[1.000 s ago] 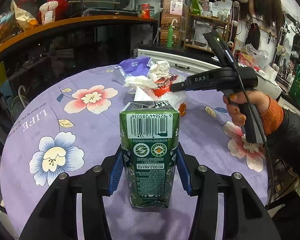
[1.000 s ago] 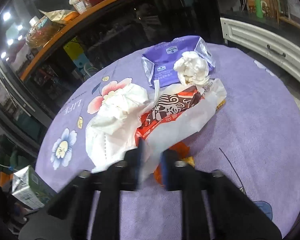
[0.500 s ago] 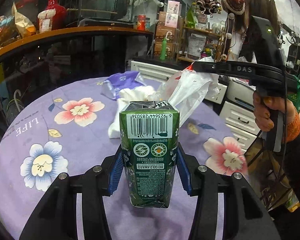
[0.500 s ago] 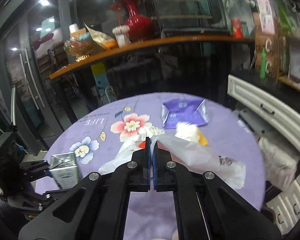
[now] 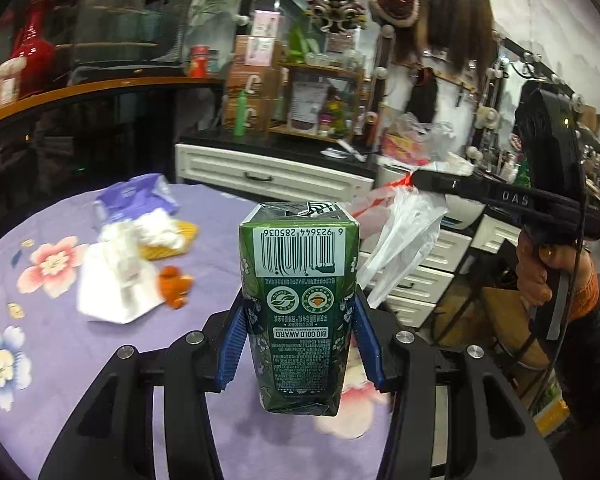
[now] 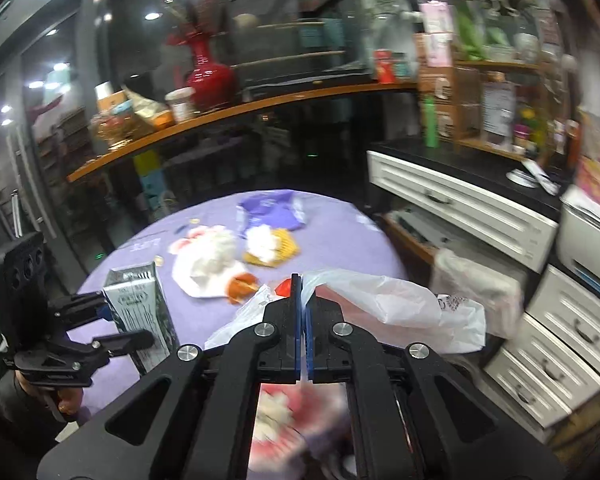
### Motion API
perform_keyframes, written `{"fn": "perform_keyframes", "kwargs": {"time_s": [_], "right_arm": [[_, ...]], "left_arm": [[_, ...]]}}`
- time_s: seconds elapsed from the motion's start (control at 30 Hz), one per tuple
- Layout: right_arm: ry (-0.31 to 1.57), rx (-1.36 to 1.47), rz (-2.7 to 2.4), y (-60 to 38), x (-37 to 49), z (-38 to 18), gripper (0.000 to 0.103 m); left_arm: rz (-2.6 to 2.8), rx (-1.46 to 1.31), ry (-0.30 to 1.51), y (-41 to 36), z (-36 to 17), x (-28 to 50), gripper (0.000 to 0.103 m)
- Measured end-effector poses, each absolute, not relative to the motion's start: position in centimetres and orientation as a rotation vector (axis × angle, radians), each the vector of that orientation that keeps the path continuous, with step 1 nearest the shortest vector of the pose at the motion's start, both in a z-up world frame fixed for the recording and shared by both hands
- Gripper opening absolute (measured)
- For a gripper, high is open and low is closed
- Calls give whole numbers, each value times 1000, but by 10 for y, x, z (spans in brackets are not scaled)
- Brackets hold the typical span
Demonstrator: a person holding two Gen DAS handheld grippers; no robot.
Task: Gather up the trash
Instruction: 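Grasp the white plastic bag with the right tool while the left tool holds the carton, then drop the plastic bag into the black bin while the left tool drops the carton in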
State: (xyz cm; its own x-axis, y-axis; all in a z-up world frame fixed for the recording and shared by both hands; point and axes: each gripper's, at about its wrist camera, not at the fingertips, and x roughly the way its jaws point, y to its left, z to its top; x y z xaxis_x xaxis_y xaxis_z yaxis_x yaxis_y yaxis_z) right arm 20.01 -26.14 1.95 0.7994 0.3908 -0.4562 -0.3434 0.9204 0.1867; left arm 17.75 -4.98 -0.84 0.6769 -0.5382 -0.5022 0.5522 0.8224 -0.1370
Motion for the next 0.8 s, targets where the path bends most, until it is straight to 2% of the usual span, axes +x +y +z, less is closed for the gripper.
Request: {"fn": "perform_keyframes", "kwargs": {"time_s": [0.3, 0.53, 0.63, 0.67, 0.7, 0.73, 0.77, 0.8], "right_arm": [[628, 166, 272, -332, 185, -37, 2], [776, 256, 263, -355, 196, -114, 2], [866, 301, 262, -356, 203, -156, 6], [897, 324, 257, -357, 205, -171, 13], [925, 351, 252, -357, 206, -185, 25], [942, 369, 238, -357, 206, -193, 34], [952, 398, 214, -360, 204, -204, 47], [949, 423, 204, -363, 201, -209, 52]], "left_arm": [[-711, 36, 574, -129, -19, 178, 48], [-747, 47, 624, -170, -33, 183, 48], [-750, 59, 653, -182, -43, 183, 48], [-751, 59, 662, -185, -47, 184, 48], [-753, 58, 675, -189, -51, 184, 48], [-754, 56, 686, -192, -54, 184, 48], [-756, 57, 694, -195, -57, 183, 48], [-759, 58, 703, -199, -60, 183, 48]]}}
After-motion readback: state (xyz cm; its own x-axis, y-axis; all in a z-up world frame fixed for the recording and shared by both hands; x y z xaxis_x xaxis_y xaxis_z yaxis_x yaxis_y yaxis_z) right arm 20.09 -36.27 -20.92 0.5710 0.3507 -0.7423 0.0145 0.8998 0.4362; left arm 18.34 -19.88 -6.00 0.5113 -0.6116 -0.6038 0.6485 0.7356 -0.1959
